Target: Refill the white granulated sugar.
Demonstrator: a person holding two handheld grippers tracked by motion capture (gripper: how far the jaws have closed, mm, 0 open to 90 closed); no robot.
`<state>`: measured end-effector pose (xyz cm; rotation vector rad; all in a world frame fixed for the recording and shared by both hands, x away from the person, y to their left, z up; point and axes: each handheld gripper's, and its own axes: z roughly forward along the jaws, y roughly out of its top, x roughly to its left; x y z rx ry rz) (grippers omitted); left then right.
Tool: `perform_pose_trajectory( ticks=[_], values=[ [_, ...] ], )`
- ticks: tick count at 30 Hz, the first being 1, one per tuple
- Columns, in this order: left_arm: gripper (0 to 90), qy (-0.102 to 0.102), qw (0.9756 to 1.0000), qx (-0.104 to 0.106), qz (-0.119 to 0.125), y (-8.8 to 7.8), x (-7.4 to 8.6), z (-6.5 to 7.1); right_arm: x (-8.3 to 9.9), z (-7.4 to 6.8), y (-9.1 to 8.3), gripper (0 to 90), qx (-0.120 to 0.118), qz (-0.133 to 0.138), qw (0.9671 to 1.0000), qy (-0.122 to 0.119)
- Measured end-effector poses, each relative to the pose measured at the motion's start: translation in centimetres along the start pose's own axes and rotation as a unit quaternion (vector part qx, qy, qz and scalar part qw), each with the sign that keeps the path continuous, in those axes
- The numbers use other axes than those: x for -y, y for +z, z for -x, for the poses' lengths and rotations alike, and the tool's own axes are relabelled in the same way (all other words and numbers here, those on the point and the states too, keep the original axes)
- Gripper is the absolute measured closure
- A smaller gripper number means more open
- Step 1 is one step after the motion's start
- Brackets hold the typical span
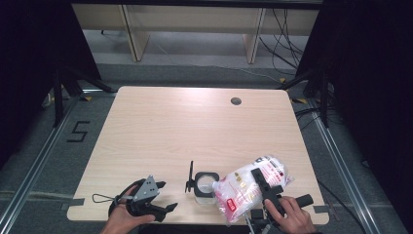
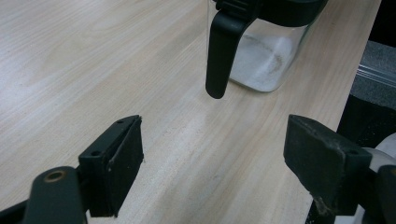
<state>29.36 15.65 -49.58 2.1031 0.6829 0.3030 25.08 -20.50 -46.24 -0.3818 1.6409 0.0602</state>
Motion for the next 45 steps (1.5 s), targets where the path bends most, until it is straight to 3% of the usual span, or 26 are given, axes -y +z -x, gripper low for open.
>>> perform_pose_trajectory(
  ticks=[2,4,6,11,12,14,17,21,25,27,29,33,35,41,43,44,45],
  values=[
    [19.3,0.001,1.0,0.001,-0.001,-0.06,-0.03,-0.01,-0.07,0.2,-0.01,42.0,0.004,0.006,0.9998,-0.016],
    [19.4,0.004,1.0,0.0,-0.002,-0.1,-0.05,-0.05,-0.13,0.12,-0.05,42.0,0.003,0.005,0.9998,-0.017],
    [19.4,0.009,0.9999,-0.001,-0.007,-0.17,-0.06,-0.14,-0.15,-0.07,-0.09,42.0,-0.001,-0.002,1.0,-0.006],
    [19.3,0.0,1.0,0.0,0.0,-0.01,0.0,0.0,-0.09,-0.06,-0.19,42.0,0.001,-0.006,1.0,-0.005],
    [19.4,0.001,1.0,0.0,0.0,-0.01,0.0,0.0,-0.12,0.2,-0.04,42.1,0.006,0.003,0.9998,-0.021],
    [19.4,0.001,1.0,0.001,-0.002,-0.05,-0.03,-0.01,-0.11,0.21,-0.06,42.1,0.006,0.003,0.9997,-0.024],
    [19.3,0.003,1.0,0.003,-0.002,-0.02,0.0,-0.08,-0.12,-0.09,-0.19,42.1,0.001,-0.008,0.9999,-0.01],
    [19.3,0.001,1.0,0.001,-0.002,-0.05,-0.03,-0.02,-0.22,0.11,-0.04,42.1,0.006,0.002,0.9995,-0.031],
    [19.3,0.003,1.0,0.003,0.0,0.06,-0.02,-0.06,-0.2,-0.08,-0.06,42.1,0.001,0.0,0.9999,-0.012],
    [19.4,0.002,1.0,0.004,0.003,0.12,0.01,-0.05,-0.18,-0.07,-0.09,42.1,0.001,0.001,0.9999,-0.011],
    [19.3,0.001,1.0,0.002,0.0,0.06,0.01,-0.02,-0.2,0.14,-0.06,42.1,0.005,0.001,0.9997,-0.026],
    [19.4,0.001,1.0,0.001,-0.001,0.03,-0.01,-0.02,-0.18,-0.16,-0.24,42.1,0.003,-0.01,0.9998,-0.015],
    [19.3,0.003,1.0,0.002,-0.001,0.05,-0.02,0.0,-0.22,0.15,-0.08,42.2,0.008,0.0,0.9995,-0.032],
    [19.3,0.001,1.0,0.001,-0.002,0.0,-0.01,0.0,-0.16,-0.05,-0.18,42.2,0.002,-0.003,1.0,-0.005],
    [19.4,0.001,1.0,0.003,0.004,0.1,0.01,-0.03,-0.12,0.0,-0.17,42.2,0.0,0.0,1.0,-0.005],
    [19.3,0.002,1.0,0.003,0.001,0.07,0.0,-0.03,-0.12,0.23,-0.06,42.3,0.003,0.007,0.9998,-0.017],
    [19.3,0.003,1.0,0.003,-0.001,0.07,0.0,-0.04,-0.08,0.1,-0.12,42.3,0.0,0.003,0.9999,-0.01]
  ],
)
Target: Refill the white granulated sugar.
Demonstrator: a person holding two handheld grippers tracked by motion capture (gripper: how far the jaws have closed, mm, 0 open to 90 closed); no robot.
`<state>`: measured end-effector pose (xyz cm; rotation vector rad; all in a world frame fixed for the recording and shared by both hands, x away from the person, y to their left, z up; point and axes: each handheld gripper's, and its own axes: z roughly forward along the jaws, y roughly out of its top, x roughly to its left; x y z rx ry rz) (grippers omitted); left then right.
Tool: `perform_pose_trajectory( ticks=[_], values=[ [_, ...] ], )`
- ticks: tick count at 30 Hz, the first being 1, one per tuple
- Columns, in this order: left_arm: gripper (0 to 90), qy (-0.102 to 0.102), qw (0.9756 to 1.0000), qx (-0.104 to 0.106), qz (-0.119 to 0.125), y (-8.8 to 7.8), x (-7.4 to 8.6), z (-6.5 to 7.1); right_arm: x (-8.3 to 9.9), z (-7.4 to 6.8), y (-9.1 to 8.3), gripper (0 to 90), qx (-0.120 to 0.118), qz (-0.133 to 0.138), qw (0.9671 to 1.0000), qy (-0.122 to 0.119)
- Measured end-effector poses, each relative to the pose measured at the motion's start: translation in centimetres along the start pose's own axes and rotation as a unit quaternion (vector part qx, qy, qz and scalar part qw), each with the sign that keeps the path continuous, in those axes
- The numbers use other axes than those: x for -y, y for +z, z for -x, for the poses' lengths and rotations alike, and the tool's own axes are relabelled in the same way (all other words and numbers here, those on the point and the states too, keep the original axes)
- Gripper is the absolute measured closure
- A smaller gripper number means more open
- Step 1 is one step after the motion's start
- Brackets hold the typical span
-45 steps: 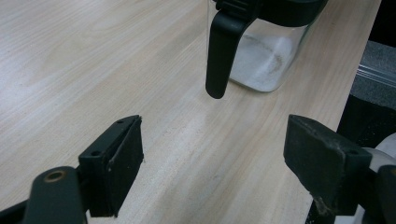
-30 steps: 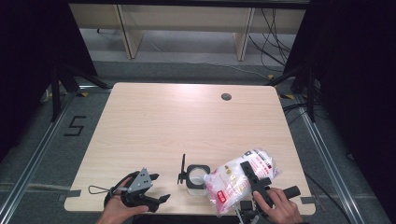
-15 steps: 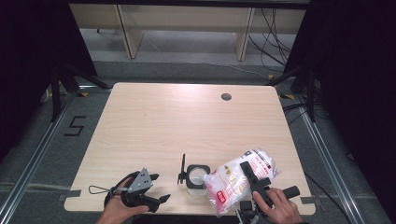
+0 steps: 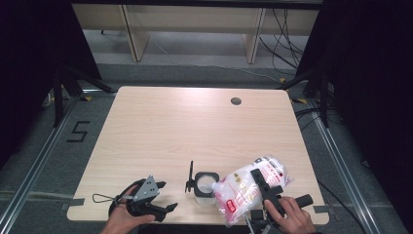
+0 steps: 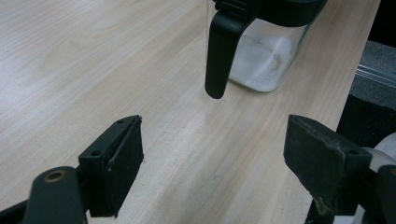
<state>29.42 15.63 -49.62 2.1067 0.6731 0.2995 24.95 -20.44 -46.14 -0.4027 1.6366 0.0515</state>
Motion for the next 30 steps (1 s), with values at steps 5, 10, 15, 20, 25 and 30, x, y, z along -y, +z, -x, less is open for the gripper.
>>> perform_pose_trajectory(
  ticks=[5,10,15,20,25,30],
  values=[
    [19.3,0.0,1.0,-0.002,-0.001,-0.03,-0.02,0.04,0.05,0.02,-0.05,42.4,0.0,-0.002,1.0,0.001],
    [19.3,-0.003,1.0,-0.003,0.0,-0.08,-0.01,0.06,0.04,0.06,-0.07,42.5,0.0,-0.003,1.0,0.005],
    [19.3,-0.001,1.0,-0.004,-0.001,-0.08,-0.03,0.07,-0.01,0.14,-0.07,42.5,0.004,0.0,1.0,-0.001],
    [19.3,0.0,1.0,-0.001,0.001,-0.04,0.04,-0.04,0.02,0.02,-0.06,42.6,0.002,-0.003,1.0,0.009],
    [19.3,-0.003,1.0,0.0,0.003,0.03,0.04,0.02,0.05,-0.01,-0.11,42.6,0.001,-0.005,0.9999,0.01],
    [19.3,-0.003,1.0,-0.001,0.004,0.01,0.04,0.02,0.06,0.0,-0.09,42.6,0.002,-0.005,0.9999,0.009]
  ],
)
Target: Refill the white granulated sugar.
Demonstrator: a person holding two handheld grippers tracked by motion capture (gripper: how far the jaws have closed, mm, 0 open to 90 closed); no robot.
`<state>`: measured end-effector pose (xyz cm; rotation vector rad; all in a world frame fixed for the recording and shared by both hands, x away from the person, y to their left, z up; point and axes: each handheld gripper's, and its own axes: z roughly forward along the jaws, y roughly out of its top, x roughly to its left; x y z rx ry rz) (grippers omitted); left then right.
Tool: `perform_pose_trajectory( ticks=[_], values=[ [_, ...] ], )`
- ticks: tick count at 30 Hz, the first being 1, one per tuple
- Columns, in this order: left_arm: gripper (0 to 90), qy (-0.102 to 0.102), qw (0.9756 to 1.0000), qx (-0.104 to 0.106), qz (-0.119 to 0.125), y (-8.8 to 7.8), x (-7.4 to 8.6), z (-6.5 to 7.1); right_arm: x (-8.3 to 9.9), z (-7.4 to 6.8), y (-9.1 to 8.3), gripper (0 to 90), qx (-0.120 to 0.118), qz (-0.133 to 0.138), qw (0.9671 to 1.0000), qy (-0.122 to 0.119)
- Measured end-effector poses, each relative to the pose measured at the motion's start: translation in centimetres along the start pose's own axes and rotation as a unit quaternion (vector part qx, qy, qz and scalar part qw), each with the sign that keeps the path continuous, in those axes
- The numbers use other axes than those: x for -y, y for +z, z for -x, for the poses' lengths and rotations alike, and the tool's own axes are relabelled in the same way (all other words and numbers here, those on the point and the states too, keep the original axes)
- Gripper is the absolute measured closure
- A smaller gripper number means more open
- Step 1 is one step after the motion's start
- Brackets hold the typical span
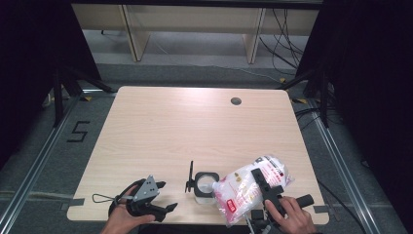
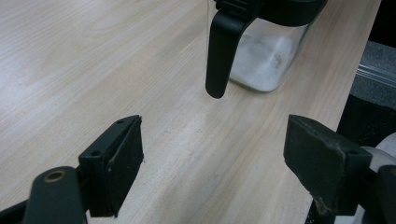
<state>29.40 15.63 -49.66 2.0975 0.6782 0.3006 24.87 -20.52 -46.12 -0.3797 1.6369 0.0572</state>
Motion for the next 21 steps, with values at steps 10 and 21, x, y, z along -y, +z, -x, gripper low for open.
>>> perform_pose_trajectory(
  ticks=[10,21],
  values=[
    [19.3,0.004,1.0,0.0,-0.007,-0.14,-0.05,-0.04,0.02,0.06,0.01,42.6,0.004,0.004,1.0,-0.006],
    [19.3,0.0,1.0,0.0,-0.004,0.0,-0.01,0.05,-0.07,0.18,-0.03,42.7,0.01,0.004,0.9996,-0.028]
  ],
)
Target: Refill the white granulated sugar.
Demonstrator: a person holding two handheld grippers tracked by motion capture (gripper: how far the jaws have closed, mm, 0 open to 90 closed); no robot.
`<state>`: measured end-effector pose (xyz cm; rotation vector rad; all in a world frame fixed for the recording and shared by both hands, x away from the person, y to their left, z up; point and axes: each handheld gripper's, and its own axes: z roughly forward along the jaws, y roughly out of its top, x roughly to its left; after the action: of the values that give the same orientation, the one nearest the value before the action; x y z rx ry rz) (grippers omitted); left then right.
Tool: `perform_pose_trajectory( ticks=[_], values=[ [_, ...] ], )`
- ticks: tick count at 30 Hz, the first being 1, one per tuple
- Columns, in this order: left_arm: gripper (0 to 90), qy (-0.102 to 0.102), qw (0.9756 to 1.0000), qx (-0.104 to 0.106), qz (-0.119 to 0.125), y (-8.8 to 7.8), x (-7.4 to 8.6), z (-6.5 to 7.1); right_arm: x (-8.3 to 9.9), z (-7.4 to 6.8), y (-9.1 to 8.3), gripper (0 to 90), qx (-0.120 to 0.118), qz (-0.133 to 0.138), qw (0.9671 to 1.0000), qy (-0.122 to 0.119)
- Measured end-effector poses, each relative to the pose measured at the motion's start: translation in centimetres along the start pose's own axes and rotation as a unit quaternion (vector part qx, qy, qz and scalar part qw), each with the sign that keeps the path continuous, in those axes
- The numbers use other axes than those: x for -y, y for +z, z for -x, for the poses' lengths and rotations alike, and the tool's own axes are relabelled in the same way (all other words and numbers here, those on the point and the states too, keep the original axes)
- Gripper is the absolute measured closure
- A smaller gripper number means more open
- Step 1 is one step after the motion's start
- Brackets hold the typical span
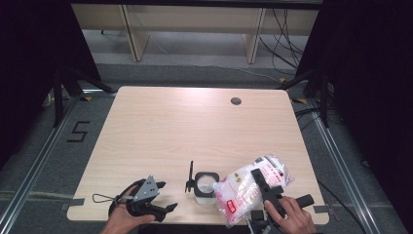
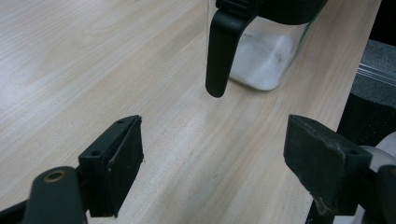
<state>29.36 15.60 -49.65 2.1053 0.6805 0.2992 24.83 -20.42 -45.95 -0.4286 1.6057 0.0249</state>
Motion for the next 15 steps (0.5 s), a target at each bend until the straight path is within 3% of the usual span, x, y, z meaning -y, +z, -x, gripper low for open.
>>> perform_pose_trajectory(
  ticks=[2,5,8,9,11,12,15],
  values=[
    [19.4,0.006,0.9999,-0.005,-0.006,-0.01,0.02,-0.1,0.0,-0.1,0.02,42.7,-0.004,-0.003,1.0,0.003],
    [19.3,-0.003,1.0,0.001,0.002,0.05,0.03,0.06,0.01,-0.1,0.02,42.7,-0.004,-0.003,1.0,0.002],
    [19.3,0.016,0.9999,-0.001,-0.002,0.02,-0.05,-0.13,0.03,-0.03,0.04,42.7,0.0,-0.001,1.0,0.0],
    [19.3,0.005,1.0,-0.001,-0.002,0.01,-0.02,0.0,0.04,-0.01,0.02,42.7,0.0,-0.001,1.0,-0.001],
    [19.3,0.01,0.9999,-0.001,-0.004,-0.05,-0.05,-0.07,0.1,-0.06,-0.02,42.8,-0.001,0.0,1.0,0.002],
    [19.3,0.0,1.0,-0.001,-0.002,0.0,-0.01,0.04,0.09,-0.01,0.01,42.7,0.0,0.002,1.0,-0.002],
    [19.3,0.001,1.0,0.0,-0.003,-0.03,-0.01,0.0,0.04,-0.07,0.03,42.8,-0.002,-0.002,1.0,-0.006]
  ],
)
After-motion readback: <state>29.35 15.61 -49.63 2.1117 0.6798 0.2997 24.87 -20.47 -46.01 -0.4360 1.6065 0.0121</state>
